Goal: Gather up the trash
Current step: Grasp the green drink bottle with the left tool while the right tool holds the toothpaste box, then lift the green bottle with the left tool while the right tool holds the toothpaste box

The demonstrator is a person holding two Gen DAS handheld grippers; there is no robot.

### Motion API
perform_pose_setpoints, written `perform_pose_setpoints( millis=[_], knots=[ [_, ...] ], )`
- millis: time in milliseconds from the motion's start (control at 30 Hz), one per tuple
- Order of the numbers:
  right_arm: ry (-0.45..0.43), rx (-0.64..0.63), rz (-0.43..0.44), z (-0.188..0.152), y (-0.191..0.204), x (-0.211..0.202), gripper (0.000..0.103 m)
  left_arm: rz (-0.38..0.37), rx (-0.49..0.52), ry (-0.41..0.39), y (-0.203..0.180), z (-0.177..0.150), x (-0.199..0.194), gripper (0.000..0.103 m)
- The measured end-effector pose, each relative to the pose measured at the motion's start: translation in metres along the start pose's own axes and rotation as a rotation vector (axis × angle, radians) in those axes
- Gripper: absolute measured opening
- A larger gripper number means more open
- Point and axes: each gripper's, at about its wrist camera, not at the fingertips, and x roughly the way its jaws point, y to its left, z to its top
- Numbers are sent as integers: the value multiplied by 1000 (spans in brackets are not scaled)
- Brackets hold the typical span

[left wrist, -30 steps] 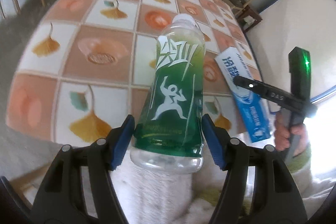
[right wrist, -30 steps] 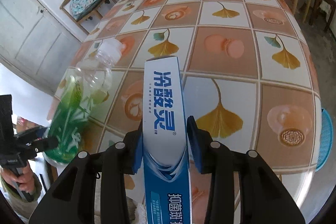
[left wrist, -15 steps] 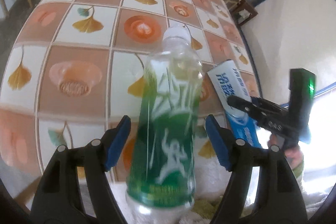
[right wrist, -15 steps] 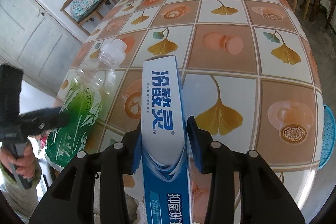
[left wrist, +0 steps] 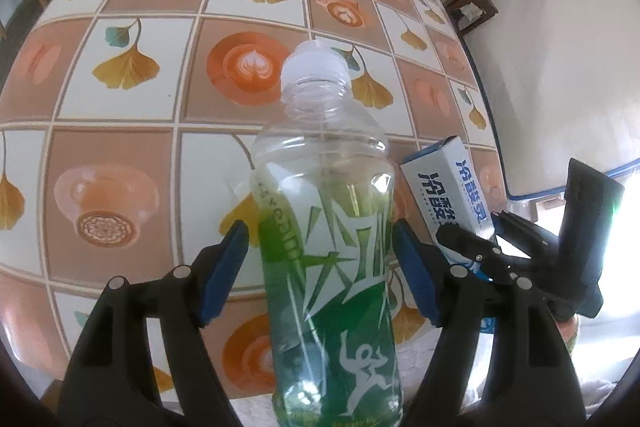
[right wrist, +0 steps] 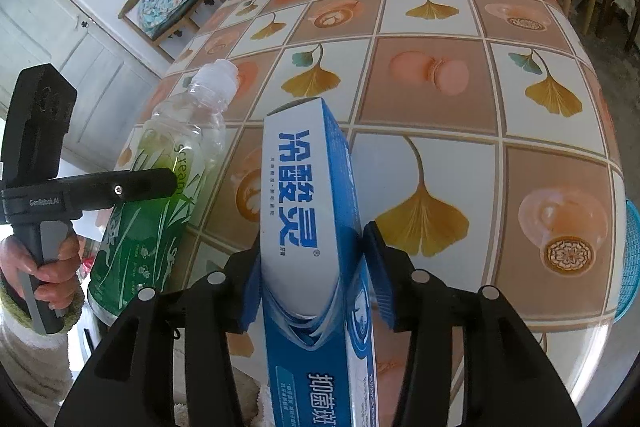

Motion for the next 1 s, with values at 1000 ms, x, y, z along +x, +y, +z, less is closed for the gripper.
perform_pose_setpoints(
  millis=[1000],
  knots=[
    [10,1,-1,4,0,-4,47,33,61,-195,-10,-29,-21,61]
  ],
)
